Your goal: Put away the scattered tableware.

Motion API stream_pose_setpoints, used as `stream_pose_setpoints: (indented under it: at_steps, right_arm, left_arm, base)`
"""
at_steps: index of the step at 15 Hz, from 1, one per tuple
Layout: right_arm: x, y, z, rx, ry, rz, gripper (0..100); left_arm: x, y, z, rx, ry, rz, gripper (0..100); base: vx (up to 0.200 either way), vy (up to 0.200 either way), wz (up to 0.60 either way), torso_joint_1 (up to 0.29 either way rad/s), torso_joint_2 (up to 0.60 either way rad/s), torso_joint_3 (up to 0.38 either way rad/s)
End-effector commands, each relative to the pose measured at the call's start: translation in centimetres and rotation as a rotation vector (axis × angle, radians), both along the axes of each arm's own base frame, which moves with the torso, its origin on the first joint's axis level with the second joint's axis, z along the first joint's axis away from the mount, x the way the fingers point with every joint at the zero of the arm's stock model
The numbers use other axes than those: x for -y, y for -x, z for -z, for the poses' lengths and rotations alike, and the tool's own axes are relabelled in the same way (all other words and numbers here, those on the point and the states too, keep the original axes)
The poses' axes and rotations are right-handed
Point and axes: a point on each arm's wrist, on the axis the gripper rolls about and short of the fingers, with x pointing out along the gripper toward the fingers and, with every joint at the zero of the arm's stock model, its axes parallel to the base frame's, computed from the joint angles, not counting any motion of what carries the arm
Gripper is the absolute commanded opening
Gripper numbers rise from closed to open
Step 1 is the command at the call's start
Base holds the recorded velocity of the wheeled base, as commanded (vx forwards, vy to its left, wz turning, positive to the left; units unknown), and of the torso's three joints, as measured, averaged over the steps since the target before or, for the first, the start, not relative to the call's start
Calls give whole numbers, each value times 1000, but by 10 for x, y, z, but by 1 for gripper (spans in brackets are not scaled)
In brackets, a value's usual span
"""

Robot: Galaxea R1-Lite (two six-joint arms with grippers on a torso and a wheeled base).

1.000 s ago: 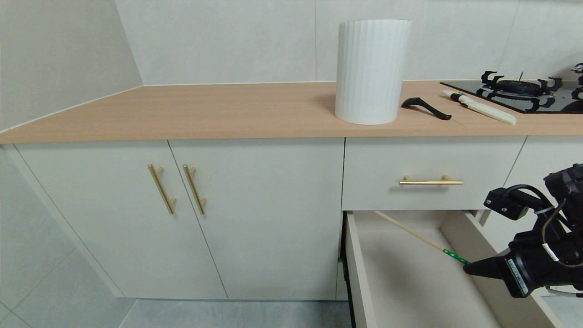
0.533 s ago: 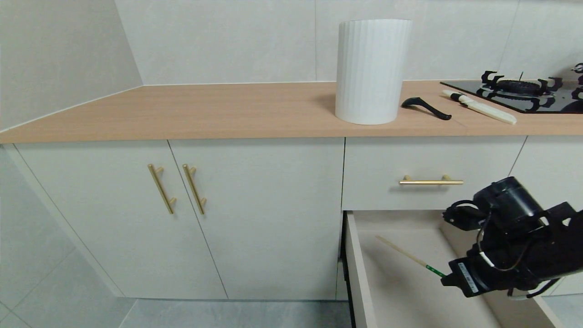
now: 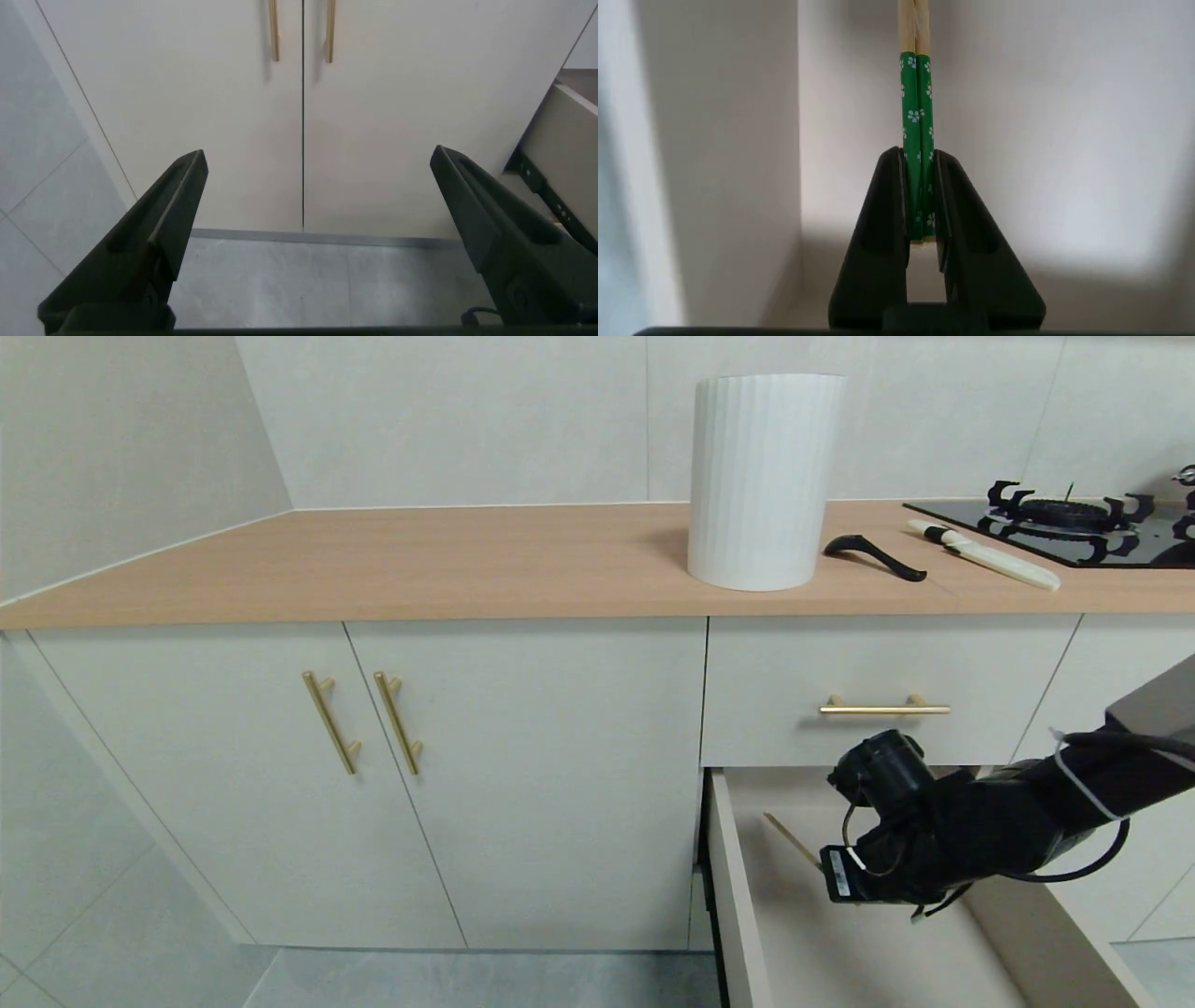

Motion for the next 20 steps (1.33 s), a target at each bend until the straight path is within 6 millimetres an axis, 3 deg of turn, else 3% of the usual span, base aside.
stream_pose_setpoints:
  at_steps: [1,7,14,15,20]
  right_arm:
    - [-6,2,34,-71,40,-16,0]
    - [-19,0,89,-110,141,-20,0]
    - [-20,-3,91,-80,155,-10,0]
    - [-20,-4,91,-77,154,-10,100]
    - [-20,-3,89,-77,148,-10,100]
  left_arm:
    - [0,0,0,0,1,0,100]
    - [0,0,0,0,1,0,100]
    - [0,0,0,0,1,0,100]
    - [0,0,0,0,1,0,100]
    - [0,0,0,0,1,0,100]
  base:
    - [0,0,0,0,0,0]
    - [0,0,0,0,0,0]
    - [0,0,0,0,0,0]
    - [0,0,0,0,0,0]
    - [0,0,0,0,0,0]
